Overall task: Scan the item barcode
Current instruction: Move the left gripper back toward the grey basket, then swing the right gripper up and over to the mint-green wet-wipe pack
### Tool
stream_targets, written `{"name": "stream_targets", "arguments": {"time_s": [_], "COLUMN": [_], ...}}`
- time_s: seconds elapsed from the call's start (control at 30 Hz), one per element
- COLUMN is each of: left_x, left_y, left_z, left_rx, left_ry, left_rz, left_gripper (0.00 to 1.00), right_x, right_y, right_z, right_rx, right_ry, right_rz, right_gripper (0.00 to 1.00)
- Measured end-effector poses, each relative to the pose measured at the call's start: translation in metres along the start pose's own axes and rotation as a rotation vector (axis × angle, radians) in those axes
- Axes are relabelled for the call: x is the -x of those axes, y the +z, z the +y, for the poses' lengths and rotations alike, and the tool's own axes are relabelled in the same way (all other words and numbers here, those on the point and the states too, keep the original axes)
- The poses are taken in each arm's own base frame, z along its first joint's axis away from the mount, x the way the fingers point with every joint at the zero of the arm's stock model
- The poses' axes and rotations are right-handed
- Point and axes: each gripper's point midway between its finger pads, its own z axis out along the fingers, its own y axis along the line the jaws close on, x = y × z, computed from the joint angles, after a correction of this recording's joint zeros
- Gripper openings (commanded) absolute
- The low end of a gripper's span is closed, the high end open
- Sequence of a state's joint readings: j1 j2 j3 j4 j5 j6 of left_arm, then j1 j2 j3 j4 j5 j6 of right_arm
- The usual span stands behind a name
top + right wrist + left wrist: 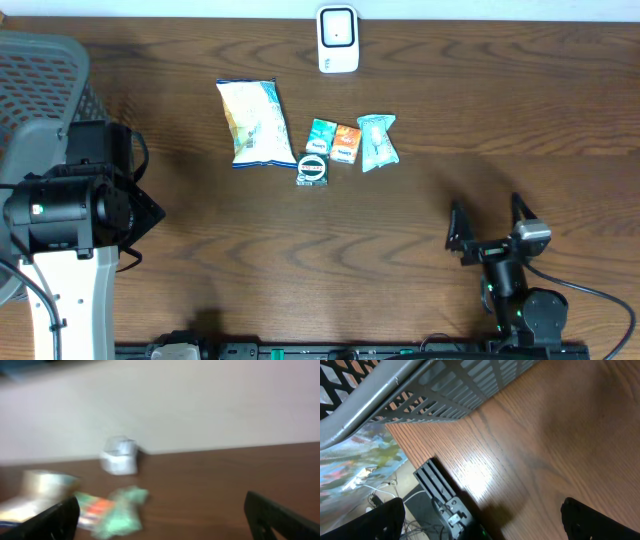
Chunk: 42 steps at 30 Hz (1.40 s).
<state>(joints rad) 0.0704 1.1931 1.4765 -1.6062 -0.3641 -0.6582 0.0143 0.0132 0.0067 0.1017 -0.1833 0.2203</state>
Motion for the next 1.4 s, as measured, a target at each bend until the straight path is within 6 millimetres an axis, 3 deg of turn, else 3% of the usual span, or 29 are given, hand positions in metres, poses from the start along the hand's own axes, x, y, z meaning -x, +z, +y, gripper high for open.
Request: {"name": "stream_targets", "arguments": {"time_s": [0.13, 0.2, 0.33, 0.5, 0.7, 0.8, 0.97, 1.17, 1.27, 1.4], "left_x": [0.0, 0.0, 0.0, 0.0, 0.0, 0.0, 0.0, 0.0, 0.0, 0.0], "left_y": [0.0, 0.0, 0.0, 0.0, 0.0, 0.0, 0.0, 0.0, 0.0, 0.0], "left_z": [0.0, 0.0, 0.0, 0.0, 0.0, 0.0, 0.0, 0.0, 0.0, 0.0], "left_rx": [0.0, 0.0, 0.0, 0.0, 0.0, 0.0, 0.0, 0.0, -0.001, 0.0], "left_ry": [0.0, 0.0, 0.0, 0.0, 0.0, 0.0, 0.0, 0.0, 0.0, 0.0], "left_rz": [0.0, -0.001, 0.0, 0.0, 0.0, 0.0, 0.0, 0.0, -0.001, 0.0], "left_gripper": [0.98, 0.97, 0.98, 0.98, 0.98, 0.98, 0.98, 0.98, 0.98, 0.98], "right_x": [0.007, 0.014, 0.047, 0.064, 0.121, 0.152, 0.189, 0.271, 0.304, 0.319], "right_y": [-0.003, -0.004, -0.009, -0.014, -0.038, -0.056, -0.071, -0.086, -0.067, -0.01], "right_z": [0.033, 0.037, 0.044, 0.049, 0.052, 0.042, 0.026, 0.049, 0.069, 0.083], "right_rx": [0.188, 0.212, 0.265, 0.312, 0.382, 0.355, 0.263, 0.223, 0.2, 0.177], "right_ry": [0.206, 0.272, 0.364, 0.486, 0.51, 0.526, 0.54, 0.295, 0.099, -0.097], "right_rz": [0.003, -0.014, -0.131, -0.18, -0.426, -0.6, -0.743, -0.843, -0.767, -0.521], "right_gripper": [0.99, 0.99, 0.99, 0.99, 0.99, 0.99, 0.99, 0.99, 0.99, 0.99]}}
